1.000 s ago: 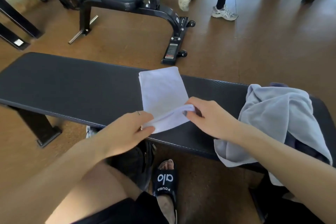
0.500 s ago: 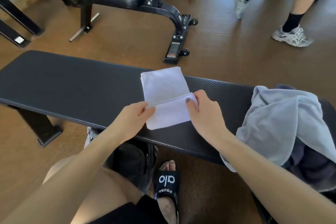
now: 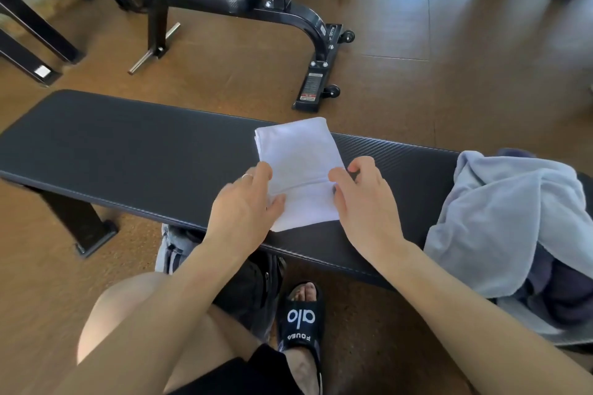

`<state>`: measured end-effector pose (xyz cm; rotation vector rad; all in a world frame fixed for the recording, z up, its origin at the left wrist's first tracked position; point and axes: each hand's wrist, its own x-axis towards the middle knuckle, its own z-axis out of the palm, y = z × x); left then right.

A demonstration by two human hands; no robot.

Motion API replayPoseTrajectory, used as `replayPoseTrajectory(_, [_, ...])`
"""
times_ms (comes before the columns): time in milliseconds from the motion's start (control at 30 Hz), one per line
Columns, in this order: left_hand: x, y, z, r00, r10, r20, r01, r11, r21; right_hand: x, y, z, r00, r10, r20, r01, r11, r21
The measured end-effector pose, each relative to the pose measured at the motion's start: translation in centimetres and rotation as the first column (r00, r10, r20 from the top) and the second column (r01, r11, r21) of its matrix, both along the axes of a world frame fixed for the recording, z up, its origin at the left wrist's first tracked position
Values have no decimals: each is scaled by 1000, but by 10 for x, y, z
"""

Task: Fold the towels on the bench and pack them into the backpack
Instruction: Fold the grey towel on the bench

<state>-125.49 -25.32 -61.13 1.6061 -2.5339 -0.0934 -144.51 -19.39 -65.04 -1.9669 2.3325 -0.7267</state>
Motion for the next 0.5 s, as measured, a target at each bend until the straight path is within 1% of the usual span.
replayPoseTrajectory(33, [0, -1, 1, 990, -78, 119, 92, 989, -117, -2, -1, 0, 997, 32, -71, -33, 999, -16])
replayPoseTrajectory(67, [0, -2, 1, 959, -165, 231, 213, 957, -199, -4, -3, 1, 990, 61, -125, -65, 998, -27])
replayPoseTrajectory(100, [-1, -2, 3, 902, -269, 336, 354, 908, -224, -7, -4, 3, 982, 98, -162, -103, 994, -25])
replayPoseTrajectory(133, [-3, -1, 6, 820, -390, 419, 497, 848, -183, -10, -5, 5, 970, 145, -196, -151, 988, -16])
replayPoseTrajectory(167, [-6, 1, 10, 738, -487, 467, 602, 788, -129, -15, -5, 9, 952, 202, -230, -210, 978, -10])
replayPoseTrajectory(200, [-9, 2, 14, 677, -547, 492, 653, 755, -60, -19, -4, 13, 930, 261, -261, -269, 963, 5])
replayPoseTrajectory(233, [-11, 1, 16, 663, -564, 492, 646, 763, 3, -24, -3, 17, 904, 318, -284, -323, 946, 31])
replayPoseTrajectory(300, [-9, -3, 17, 687, -557, 467, 607, 793, 53, -33, 0, 25, 855, 417, -307, -396, 909, 130])
replayPoseTrajectory(400, [-2, -4, 16, 749, -573, 332, 585, 808, 73, -42, 3, 33, 781, 523, -341, -435, 847, 305])
replayPoseTrajectory(433, [2, -3, 14, 771, -573, 278, 582, 811, 60, -44, 2, 34, 771, 543, -334, -440, 832, 337])
replayPoseTrajectory(467, [4, -1, 11, 780, -572, 256, 578, 814, 58, -44, 0, 33, 777, 552, -302, -446, 822, 354])
replayPoseTrajectory(500, [4, 0, 8, 782, -564, 265, 568, 820, 69, -45, -2, 33, 796, 550, -253, -453, 818, 355])
